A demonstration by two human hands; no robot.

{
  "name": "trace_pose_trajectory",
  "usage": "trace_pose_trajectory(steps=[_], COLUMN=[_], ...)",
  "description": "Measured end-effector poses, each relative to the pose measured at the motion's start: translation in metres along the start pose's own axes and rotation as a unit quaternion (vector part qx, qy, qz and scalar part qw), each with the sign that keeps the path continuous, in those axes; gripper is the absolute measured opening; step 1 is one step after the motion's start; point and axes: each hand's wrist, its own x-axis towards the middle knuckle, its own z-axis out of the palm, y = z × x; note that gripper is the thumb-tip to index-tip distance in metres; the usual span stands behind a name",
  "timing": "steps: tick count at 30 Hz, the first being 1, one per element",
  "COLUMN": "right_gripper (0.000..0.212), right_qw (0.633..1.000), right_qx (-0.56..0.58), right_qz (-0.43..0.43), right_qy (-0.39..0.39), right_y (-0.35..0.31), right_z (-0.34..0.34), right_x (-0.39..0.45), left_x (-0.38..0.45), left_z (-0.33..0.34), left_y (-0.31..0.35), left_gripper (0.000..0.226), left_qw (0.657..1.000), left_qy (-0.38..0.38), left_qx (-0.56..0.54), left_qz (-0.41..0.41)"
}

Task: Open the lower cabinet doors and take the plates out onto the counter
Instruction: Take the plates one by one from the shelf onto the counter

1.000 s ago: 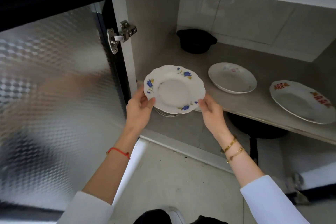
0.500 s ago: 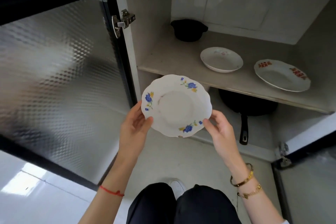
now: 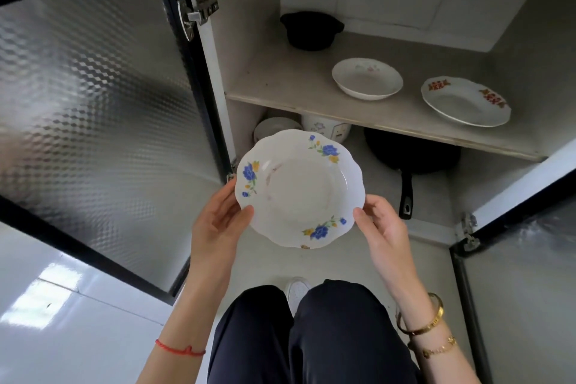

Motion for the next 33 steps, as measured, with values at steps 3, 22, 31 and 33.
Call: trace_pose_trajectory(steps=[3,22,31,33], right_gripper=[0.015,0.016,0.015,0.015], right_qw=[1.000,0.996,0.991,0.990], right_qx=[0.003,0.006,-0.014,-0.018], right_qz=[-0.001,0.063,0.112,0.117], right_qy=[-0.009,-0.059,-0.073,-0.072], right_y=[0.000,-0.142,-0.319,-0.360], right_z=[0.001,-0.006,-0.031,-0.037], right_x=[0.002,0.058,0.033,0.027], left_x=[0.002,0.022,-0.028,-0.039], left_z=[-0.001,0.021,0.036,0.040], left_y=[0.001,0.152,0.327,0.365], left_gripper=[0.051,0.054,0.054,0.054], left_qw=[1.000,0.995,0.993,0.993], left_qy=[0.003,0.018,0.014,0.014], left_qx=[-0.002,-0.019,-0.025,-0.030], left_qz=[-0.003,-0.092,-0.113,-0.115])
